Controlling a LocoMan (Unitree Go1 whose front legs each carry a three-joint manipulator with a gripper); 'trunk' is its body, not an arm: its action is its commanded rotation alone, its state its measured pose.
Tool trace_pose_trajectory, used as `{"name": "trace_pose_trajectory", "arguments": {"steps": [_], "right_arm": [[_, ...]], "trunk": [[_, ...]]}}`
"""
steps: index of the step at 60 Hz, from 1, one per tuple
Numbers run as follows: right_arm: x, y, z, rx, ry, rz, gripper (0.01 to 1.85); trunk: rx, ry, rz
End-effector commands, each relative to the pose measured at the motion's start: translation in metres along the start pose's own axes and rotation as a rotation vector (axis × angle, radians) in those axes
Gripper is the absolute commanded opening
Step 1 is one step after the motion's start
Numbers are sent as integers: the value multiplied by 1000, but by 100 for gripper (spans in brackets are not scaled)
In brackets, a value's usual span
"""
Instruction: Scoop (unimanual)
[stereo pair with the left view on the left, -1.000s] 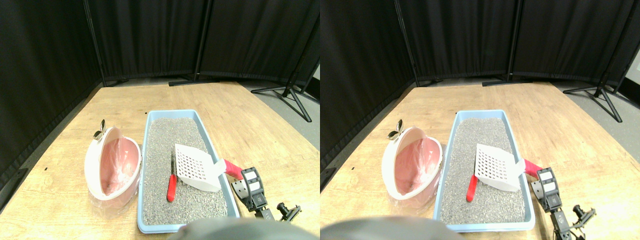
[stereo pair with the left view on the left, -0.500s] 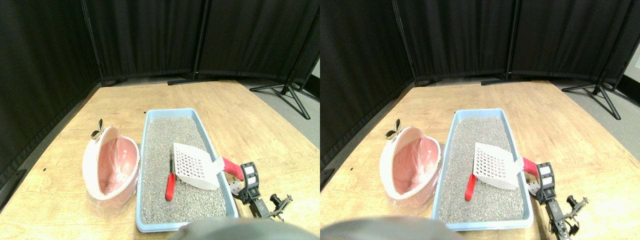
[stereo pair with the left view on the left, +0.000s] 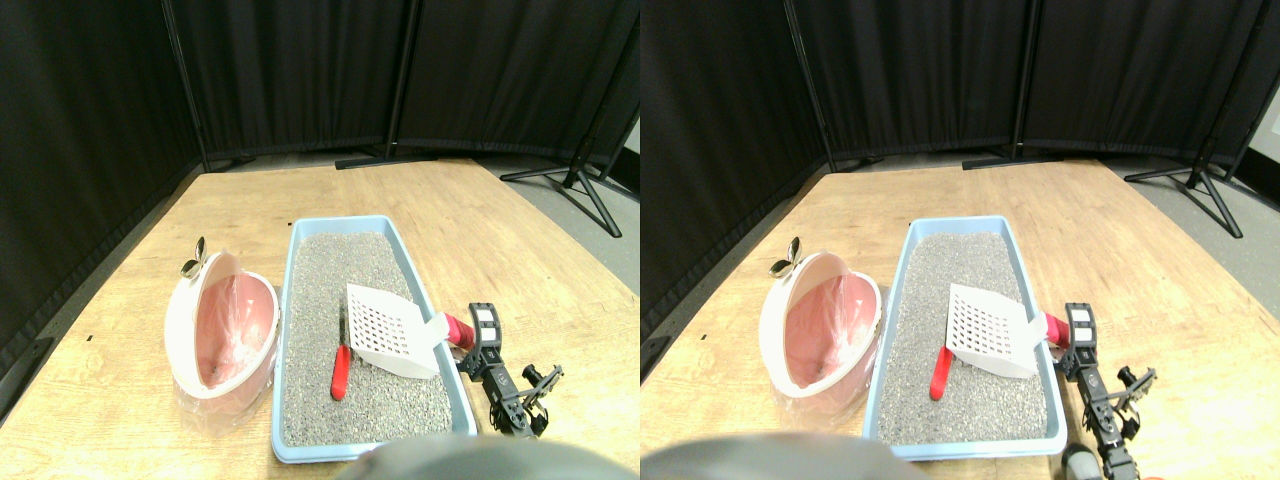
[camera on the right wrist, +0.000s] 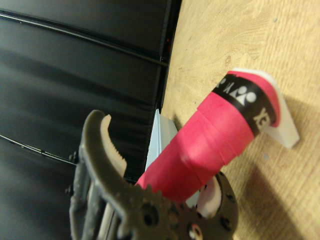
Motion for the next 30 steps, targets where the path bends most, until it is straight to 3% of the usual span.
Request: {"name": "trace_pose_trajectory", "arguments": {"steps": [1, 30], "right_arm": [[5, 1, 5, 7, -22, -3, 90], [27, -6, -3, 68, 44, -14, 89]], "trunk": [[-20, 22, 10], [-20, 27, 13]]}}
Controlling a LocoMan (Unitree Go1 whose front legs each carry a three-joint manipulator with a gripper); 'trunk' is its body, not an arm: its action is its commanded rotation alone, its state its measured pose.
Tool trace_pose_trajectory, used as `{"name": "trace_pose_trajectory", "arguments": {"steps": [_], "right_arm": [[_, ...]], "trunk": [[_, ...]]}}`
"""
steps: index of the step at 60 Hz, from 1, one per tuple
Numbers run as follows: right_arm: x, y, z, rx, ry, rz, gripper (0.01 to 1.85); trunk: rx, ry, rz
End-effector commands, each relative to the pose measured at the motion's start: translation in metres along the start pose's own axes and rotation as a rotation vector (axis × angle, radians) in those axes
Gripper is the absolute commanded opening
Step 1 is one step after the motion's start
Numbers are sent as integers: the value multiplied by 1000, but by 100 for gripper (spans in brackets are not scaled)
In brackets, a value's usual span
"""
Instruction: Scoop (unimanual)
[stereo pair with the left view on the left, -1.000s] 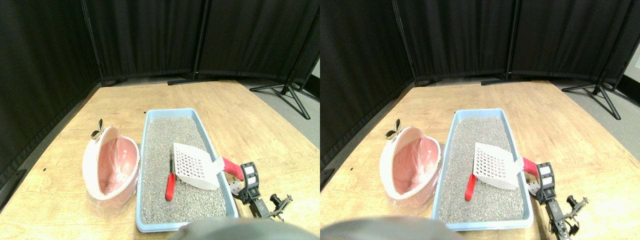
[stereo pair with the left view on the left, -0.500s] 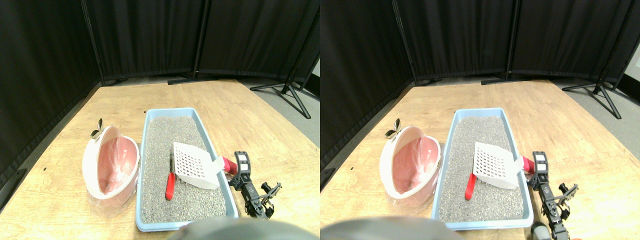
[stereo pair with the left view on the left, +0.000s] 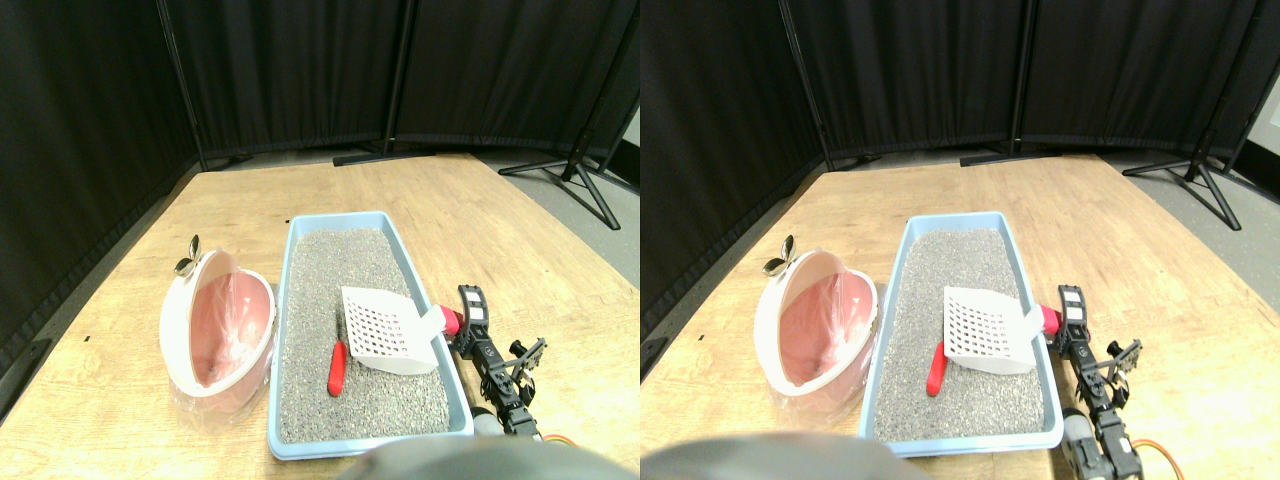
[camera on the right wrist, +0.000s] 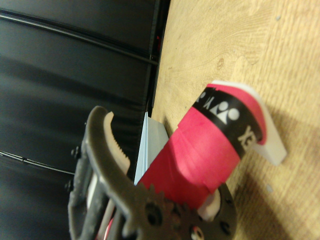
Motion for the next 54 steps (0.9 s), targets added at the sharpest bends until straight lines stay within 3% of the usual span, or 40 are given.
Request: {"name": "trace_pose_trajectory", "arguments": {"steps": [1, 9, 12, 14, 16, 35, 54], "right_arm": [[6, 2, 6, 4, -30, 2, 88], [6, 4, 5, 5, -24, 5, 76], [6, 5, 5, 3, -40, 37, 54], [7, 5, 4, 0, -63, 59, 23], [7, 5, 4, 2, -76, 82, 7], [2, 3, 10, -45, -86, 131, 5], [-13, 13, 39, -206, -230, 232, 5]], "trunk": [[-28, 20, 19], [-31, 20, 23], [-32, 18, 25], [-32, 17, 26], [-33, 18, 27], [-37, 22, 31], [-51, 25, 41]]}}
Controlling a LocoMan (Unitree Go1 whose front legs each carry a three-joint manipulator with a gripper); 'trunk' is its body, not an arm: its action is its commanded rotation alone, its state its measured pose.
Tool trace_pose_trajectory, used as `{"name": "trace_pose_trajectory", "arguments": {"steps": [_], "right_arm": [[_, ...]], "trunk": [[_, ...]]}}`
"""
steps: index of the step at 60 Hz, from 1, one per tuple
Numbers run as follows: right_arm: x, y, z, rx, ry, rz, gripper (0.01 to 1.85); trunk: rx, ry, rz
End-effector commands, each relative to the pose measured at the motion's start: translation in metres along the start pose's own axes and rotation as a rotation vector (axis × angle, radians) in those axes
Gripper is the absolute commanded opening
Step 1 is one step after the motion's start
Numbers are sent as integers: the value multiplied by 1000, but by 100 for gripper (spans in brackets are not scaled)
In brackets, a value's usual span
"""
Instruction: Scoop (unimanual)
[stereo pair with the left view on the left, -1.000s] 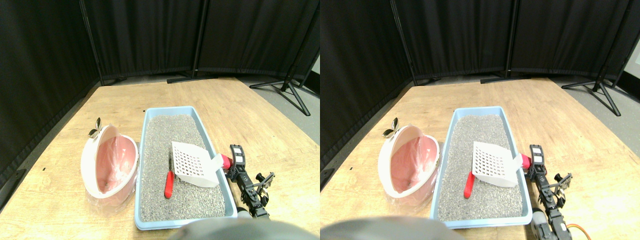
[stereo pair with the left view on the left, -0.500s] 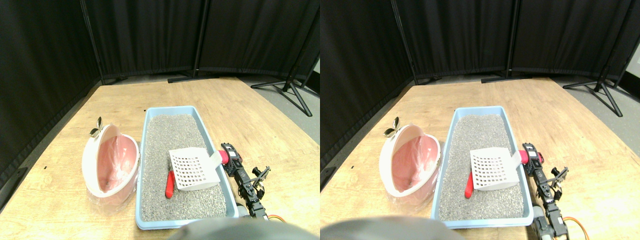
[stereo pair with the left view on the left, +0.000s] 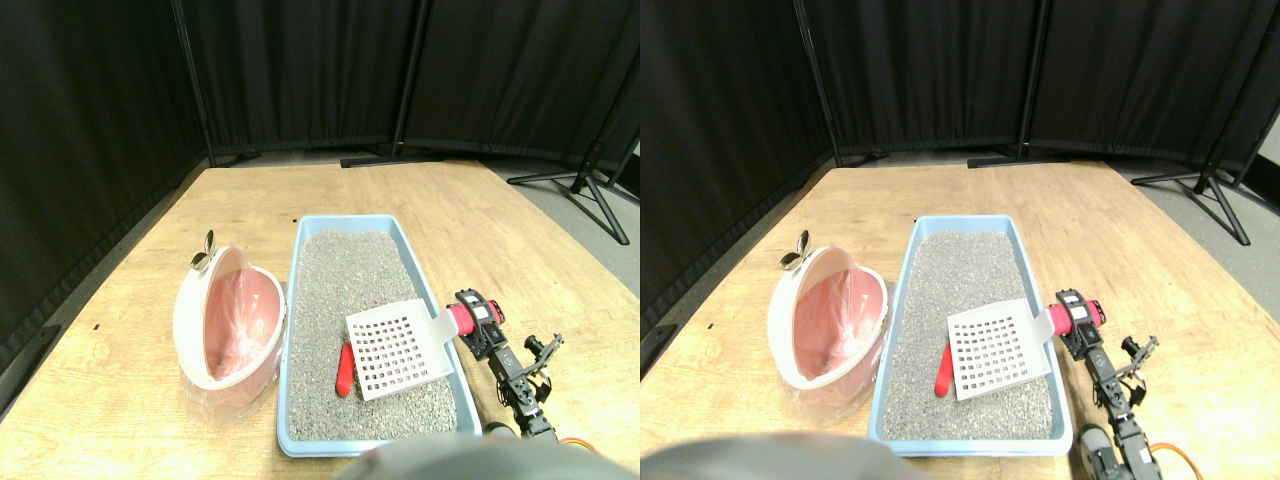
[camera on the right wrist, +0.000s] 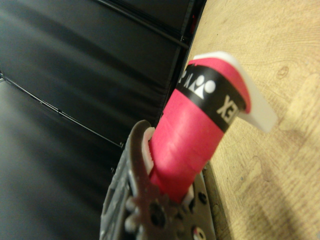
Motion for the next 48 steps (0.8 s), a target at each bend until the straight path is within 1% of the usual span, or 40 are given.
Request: {"name": "trace_pose_trajectory", "arguments": {"steps": [1, 3, 5, 8, 10, 16, 18, 20, 26, 31, 39, 44, 48], "right_arm": [[-2, 5, 23, -89, -90, 21, 5], [-2, 5, 24, -90, -93, 21, 5], [-3, 7, 31, -106, -100, 16, 5], [-2, 8, 36, -119, -105, 14, 5], [-1, 8, 41, -139, -114, 39, 5], [2, 9, 52, -169, -91, 42, 5], [4, 10, 57, -210, -76, 46, 5], [4, 10, 58, -212, -75, 49, 5], [11, 10, 66, -230, -67, 94, 5], [13, 11, 70, -256, -55, 111, 5], [14, 15, 73, -289, -37, 112, 5], [16, 14, 74, -300, -48, 126, 5], [18, 15, 77, -341, -52, 130, 5]], "trunk": [[-28, 21, 11], [-30, 22, 11], [-32, 23, 12], [-36, 22, 15], [-38, 20, 18], [-41, 21, 27], [-43, 20, 30], [-45, 20, 33], [-52, 23, 47], [-56, 22, 66], [-62, 24, 77], [-63, 26, 85], [-70, 27, 97]]}}
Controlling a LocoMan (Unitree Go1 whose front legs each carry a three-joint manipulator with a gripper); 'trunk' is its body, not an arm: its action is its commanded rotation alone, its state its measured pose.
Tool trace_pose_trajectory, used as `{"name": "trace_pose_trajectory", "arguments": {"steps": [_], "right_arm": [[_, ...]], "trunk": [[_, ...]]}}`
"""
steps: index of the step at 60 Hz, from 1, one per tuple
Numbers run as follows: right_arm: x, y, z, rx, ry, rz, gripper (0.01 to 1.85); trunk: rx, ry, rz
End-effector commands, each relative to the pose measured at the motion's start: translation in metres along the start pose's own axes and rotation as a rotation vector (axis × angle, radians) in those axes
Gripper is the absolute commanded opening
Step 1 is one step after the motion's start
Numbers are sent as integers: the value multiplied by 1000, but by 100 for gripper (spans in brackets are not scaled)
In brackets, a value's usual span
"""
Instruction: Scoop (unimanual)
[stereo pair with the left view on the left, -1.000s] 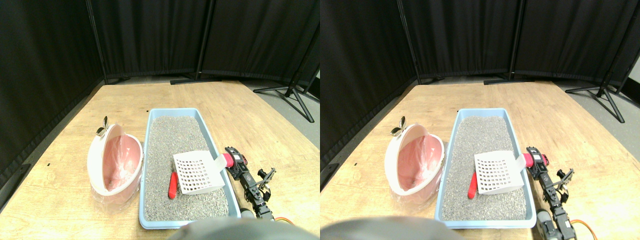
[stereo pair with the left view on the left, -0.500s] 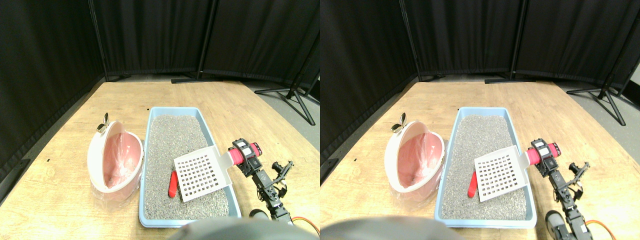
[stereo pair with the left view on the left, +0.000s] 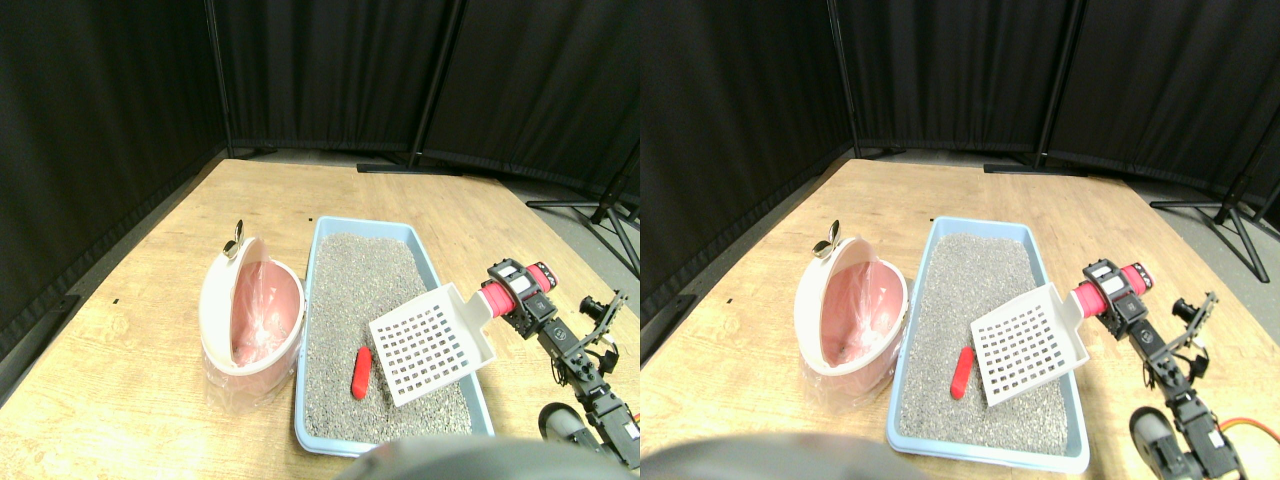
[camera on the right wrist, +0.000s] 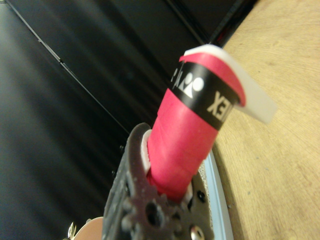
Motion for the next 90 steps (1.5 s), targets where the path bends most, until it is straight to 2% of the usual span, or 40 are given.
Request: {"name": "trace_pose_trajectory", "arguments": {"steps": [1, 17, 30, 49, 65, 79, 90], "right_arm": [[2, -3, 11, -32, -64, -9, 5], [10, -1, 20, -100, -18, -14, 5], [21, 2, 27, -201, 5, 28, 5], [28, 12, 35, -281, 41, 58, 5], [34, 19, 32, -285, 42, 32, 5], [40, 15, 36, -358, 66, 7, 5], [44, 13, 40, -390, 87, 3, 5]], "trunk": [[-19, 23, 31], [-38, 33, 67], [-47, 44, 89], [-56, 61, 102], [-64, 84, 111], [-73, 84, 123], [-70, 75, 123]]}}
